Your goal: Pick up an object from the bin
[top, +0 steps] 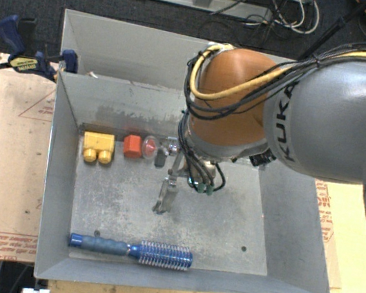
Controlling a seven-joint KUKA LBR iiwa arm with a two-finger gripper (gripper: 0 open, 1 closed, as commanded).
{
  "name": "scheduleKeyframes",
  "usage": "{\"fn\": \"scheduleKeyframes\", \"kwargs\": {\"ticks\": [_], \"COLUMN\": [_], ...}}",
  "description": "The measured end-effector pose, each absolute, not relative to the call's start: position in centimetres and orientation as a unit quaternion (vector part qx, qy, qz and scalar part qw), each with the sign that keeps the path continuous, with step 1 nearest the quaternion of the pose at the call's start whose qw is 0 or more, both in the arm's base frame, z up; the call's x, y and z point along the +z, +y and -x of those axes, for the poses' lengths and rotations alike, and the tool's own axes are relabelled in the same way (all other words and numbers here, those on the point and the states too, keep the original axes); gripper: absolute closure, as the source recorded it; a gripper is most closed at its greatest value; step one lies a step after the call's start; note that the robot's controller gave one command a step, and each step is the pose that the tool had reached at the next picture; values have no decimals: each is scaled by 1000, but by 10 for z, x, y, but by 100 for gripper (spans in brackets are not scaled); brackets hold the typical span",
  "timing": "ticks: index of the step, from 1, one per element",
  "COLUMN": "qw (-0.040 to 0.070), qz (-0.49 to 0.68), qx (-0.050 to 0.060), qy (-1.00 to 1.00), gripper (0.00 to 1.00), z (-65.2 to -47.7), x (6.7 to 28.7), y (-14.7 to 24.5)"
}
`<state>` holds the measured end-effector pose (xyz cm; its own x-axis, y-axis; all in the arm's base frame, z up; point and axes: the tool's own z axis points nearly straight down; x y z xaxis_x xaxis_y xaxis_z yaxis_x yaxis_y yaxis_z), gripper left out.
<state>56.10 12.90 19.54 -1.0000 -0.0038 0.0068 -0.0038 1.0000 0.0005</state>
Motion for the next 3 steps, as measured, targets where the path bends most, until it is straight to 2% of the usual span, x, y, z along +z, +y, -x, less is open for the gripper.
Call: {"fn": "scheduleKeyframes", "kwargs": {"ticks": [1,2,3], "qw": [-1,-8,-4], "qz": [-19,-78,-78], "qx": [-2,-1,-2], "qy": [-1000,-997,-997], "gripper": [0,0,100], "z": [-516,-486,-483], "x": [69,76,75], "y": [125,139,140]}}
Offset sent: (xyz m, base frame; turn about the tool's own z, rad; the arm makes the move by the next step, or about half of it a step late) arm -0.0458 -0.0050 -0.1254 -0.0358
